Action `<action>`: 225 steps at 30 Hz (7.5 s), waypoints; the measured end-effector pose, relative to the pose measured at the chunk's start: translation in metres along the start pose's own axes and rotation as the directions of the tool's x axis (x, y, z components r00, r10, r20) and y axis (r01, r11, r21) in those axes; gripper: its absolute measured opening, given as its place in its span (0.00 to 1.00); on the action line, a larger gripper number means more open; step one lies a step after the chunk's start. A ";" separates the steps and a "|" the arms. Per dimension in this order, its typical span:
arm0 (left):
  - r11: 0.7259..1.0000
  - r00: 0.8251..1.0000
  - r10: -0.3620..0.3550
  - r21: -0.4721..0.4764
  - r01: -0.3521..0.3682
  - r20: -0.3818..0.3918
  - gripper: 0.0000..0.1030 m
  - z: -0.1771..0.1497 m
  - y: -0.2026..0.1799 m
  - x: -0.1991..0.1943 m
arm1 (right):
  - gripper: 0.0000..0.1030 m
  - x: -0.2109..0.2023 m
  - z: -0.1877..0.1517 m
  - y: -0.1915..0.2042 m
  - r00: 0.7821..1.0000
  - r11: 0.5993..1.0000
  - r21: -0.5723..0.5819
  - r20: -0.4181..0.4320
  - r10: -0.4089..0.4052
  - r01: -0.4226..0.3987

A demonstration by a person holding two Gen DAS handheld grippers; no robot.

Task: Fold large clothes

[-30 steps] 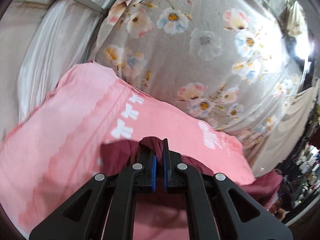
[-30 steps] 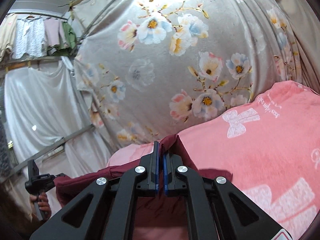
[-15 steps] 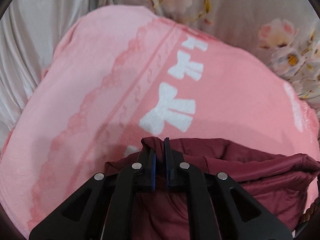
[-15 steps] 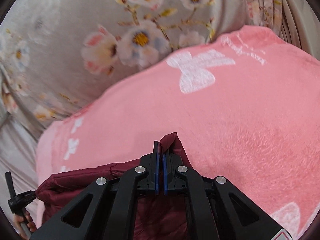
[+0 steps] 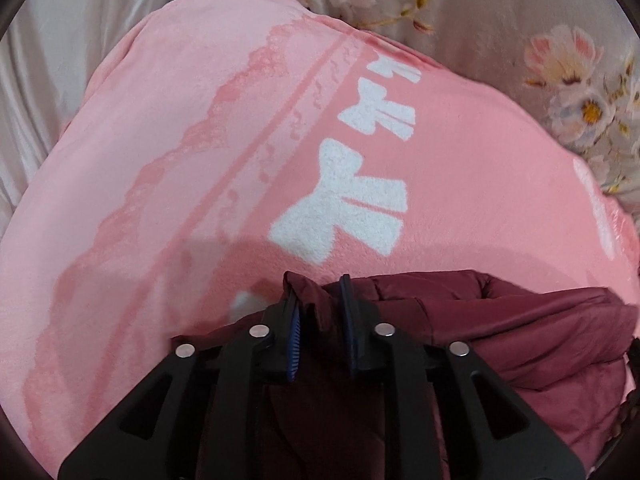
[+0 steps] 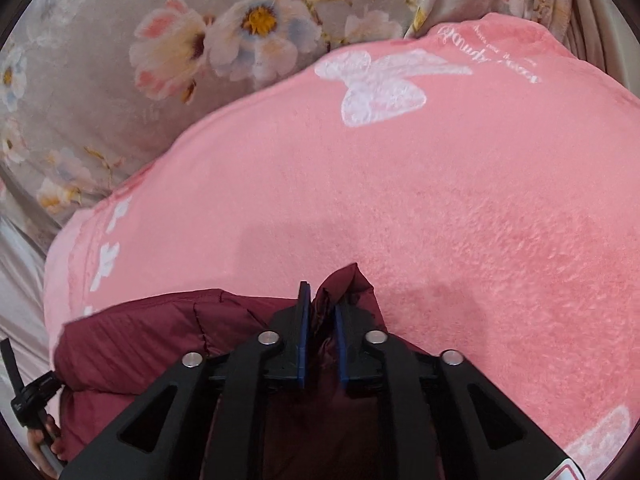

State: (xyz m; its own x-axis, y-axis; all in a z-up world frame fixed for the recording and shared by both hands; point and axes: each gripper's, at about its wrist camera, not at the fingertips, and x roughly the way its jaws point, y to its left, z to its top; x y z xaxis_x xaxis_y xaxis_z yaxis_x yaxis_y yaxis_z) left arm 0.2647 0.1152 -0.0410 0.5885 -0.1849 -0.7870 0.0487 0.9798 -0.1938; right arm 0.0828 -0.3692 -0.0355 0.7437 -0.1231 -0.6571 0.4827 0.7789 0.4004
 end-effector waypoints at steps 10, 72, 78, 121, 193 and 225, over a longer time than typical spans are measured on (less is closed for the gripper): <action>0.993 0.994 -0.019 0.121 0.005 0.110 0.58 0.011 -0.040 -0.081 | 0.51 -0.049 -0.016 0.114 0.993 0.939 -0.327 0.012 0.118 -0.108; 0.989 0.996 0.000 0.144 -0.013 0.090 0.65 -0.010 -0.094 -0.004 | 0.00 0.028 -0.016 0.074 0.997 0.976 -0.216 -0.070 -0.034 0.018; 0.996 0.997 0.078 0.046 -0.079 0.018 0.69 -0.006 -0.040 0.015 | 0.00 0.037 -0.019 0.043 0.992 0.988 -0.146 -0.109 -0.058 0.042; 0.978 0.983 -0.184 -0.098 0.182 -0.003 0.17 -0.107 0.013 -0.111 | 0.09 -0.075 -0.176 0.127 0.897 0.895 -0.267 -0.366 0.248 -0.357; 0.939 1.000 0.004 0.344 -0.006 0.007 0.74 -0.049 -0.276 -0.073 | 0.03 -0.047 0.019 0.038 0.955 0.899 -0.404 -0.157 -0.251 0.170; 0.898 0.989 0.131 0.414 -0.146 0.065 0.85 -0.093 -0.330 0.004 | 0.04 0.008 -0.031 -0.003 0.967 0.922 -0.321 -0.057 -0.249 0.218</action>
State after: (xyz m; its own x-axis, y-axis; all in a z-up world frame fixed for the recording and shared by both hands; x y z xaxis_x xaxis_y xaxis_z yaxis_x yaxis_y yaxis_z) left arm 0.1757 -0.2161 -0.0351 0.6409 -0.0496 -0.7660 0.2920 0.9387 0.1834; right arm 0.0728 -0.3536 -0.0624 0.5725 -0.2777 -0.7715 0.4589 0.8882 0.0208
